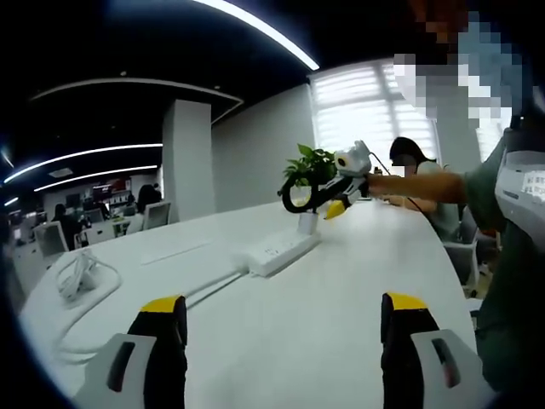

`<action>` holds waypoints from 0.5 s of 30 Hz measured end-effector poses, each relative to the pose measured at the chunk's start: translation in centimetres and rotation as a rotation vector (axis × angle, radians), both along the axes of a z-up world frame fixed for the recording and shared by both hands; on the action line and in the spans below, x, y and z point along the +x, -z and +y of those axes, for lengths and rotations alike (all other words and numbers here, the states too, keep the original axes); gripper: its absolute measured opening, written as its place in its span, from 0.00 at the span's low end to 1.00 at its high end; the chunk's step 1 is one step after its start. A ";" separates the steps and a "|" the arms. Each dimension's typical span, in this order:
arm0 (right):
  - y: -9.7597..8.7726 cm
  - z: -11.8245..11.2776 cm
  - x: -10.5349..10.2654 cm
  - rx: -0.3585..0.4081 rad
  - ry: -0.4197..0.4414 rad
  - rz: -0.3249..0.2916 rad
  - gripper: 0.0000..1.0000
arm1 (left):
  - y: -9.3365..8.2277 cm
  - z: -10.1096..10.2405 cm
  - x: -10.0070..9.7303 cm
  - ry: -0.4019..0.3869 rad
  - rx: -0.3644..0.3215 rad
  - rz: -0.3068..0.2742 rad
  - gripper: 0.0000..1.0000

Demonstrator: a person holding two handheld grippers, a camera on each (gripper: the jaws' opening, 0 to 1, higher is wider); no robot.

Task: Straighten the power strip on the desk, plug the charger into it

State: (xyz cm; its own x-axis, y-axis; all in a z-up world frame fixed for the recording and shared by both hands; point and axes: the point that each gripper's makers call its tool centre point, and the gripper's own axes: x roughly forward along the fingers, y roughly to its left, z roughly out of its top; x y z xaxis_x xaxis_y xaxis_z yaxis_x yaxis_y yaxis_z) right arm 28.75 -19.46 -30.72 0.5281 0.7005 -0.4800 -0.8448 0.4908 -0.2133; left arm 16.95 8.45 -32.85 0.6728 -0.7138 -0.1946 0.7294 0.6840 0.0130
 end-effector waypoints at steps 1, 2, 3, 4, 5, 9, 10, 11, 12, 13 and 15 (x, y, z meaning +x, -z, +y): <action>-0.1 0.0 -0.1 0.006 0.005 -0.005 0.47 | 0.0 0.0 0.0 -0.001 0.001 0.001 0.96; -0.1 -0.1 -0.4 0.011 0.009 -0.003 0.46 | 0.0 0.0 0.0 -0.003 0.000 0.002 0.96; 0.0 -0.1 -0.6 0.019 0.017 -0.001 0.47 | 0.0 0.0 0.0 -0.005 -0.001 0.003 0.96; -0.1 -0.1 -0.8 0.033 0.027 -0.012 0.47 | 0.0 -0.1 0.0 -0.006 -0.004 0.003 0.96; -0.1 -0.1 -0.9 0.038 0.033 -0.017 0.48 | -0.1 -0.1 0.0 -0.006 -0.007 0.003 0.96; 0.2 0.0 -1.5 0.063 0.052 -0.026 0.50 | -0.3 -0.5 -0.2 0.004 -0.010 0.003 0.98; 0.3 0.1 -1.8 0.068 0.053 -0.026 0.51 | -0.4 -0.6 -0.3 0.007 -0.008 0.002 0.98; 0.1 0.2 -2.1 0.076 0.059 -0.038 0.53 | -0.4 -0.6 -0.3 0.009 -0.007 0.001 0.98; 0.0 0.3 -2.3 0.077 0.061 -0.047 0.55 | -0.5 -0.7 -0.3 0.012 -0.007 -0.001 0.98; -0.1 0.4 -2.5 0.084 0.061 -0.052 0.56 | -0.6 -0.7 -0.4 0.013 -0.008 -0.002 0.98; -0.6 1.0 -3.0 0.139 0.064 -0.058 0.59 | -0.7 -0.8 -0.5 0.011 -0.011 -0.003 0.98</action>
State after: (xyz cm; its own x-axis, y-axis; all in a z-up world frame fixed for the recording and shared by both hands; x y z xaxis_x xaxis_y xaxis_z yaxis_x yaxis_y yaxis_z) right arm 25.77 -18.50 -30.10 0.5980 0.7219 -0.3484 -0.7989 0.5716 -0.1869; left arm 16.48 7.69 -32.10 0.6656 -0.7232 -0.1843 0.7367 0.6761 0.0078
